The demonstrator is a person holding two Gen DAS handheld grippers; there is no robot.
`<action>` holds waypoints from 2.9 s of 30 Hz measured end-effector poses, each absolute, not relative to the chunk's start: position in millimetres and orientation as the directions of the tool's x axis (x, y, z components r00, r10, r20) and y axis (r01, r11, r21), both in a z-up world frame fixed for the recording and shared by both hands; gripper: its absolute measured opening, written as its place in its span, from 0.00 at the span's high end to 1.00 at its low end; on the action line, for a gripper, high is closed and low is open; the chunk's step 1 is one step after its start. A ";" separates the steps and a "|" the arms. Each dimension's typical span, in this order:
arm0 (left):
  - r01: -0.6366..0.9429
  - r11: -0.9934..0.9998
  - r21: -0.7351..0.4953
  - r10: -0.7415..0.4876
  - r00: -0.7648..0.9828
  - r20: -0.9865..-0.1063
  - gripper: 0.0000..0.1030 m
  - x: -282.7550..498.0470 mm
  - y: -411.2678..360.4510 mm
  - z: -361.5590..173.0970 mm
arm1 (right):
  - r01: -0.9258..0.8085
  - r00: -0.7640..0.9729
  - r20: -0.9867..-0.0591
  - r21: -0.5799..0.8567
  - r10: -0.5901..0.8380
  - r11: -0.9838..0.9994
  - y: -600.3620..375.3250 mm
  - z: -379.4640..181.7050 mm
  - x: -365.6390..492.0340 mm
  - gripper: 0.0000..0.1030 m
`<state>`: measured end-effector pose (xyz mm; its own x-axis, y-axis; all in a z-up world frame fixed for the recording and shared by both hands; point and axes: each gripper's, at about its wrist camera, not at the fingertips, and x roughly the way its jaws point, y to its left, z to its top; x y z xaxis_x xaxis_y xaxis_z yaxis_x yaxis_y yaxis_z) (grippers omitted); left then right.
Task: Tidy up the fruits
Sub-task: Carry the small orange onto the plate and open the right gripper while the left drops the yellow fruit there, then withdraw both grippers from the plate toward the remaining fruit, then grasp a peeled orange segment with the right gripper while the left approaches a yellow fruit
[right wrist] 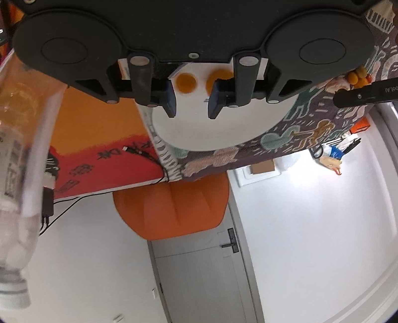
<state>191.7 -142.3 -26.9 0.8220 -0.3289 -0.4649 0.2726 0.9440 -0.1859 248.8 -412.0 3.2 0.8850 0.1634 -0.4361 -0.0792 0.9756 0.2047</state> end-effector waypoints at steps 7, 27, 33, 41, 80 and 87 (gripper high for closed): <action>0.314 0.932 -0.181 -0.362 0.799 -0.481 0.77 199.4 -165.1 -31.1 | -0.090 0.883 -0.428 0.245 0.191 0.965 -411.8 2.6 229.7 0.65; 0.255 0.955 -0.152 -0.296 0.811 -0.504 0.45 197.2 -154.0 -36.7 | -0.119 0.873 -0.429 0.276 0.233 0.954 -400.0 -1.6 208.6 0.46; 0.195 0.968 -0.160 -0.250 0.828 -0.502 0.28 186.7 -126.4 -37.6 | -0.141 0.867 -0.431 0.270 0.250 0.953 -388.0 -1.0 208.8 0.38; 0.129 0.981 -0.143 -0.184 0.847 -0.498 0.16 175.2 -97.4 -36.6 | -0.171 0.856 -0.436 0.268 0.278 0.948 -369.4 -1.5 210.5 0.25; -0.042 0.976 -0.215 -0.075 0.858 -0.508 0.35 144.9 17.1 -57.5 | -0.405 0.725 -0.500 0.248 0.474 0.880 -258.1 -5.4 219.8 0.12; -0.057 0.963 -0.265 -0.093 0.849 -0.520 0.58 146.3 29.5 -64.0 | -0.413 0.681 -0.542 0.270 0.492 0.870 -240.3 -13.6 235.8 0.33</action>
<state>146.3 29.5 -64.0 0.8490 -0.0930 -0.5201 -0.0569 0.9626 -0.2650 235.8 -240.3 -13.6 0.6811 0.4922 -0.5420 -0.4132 0.8696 0.2705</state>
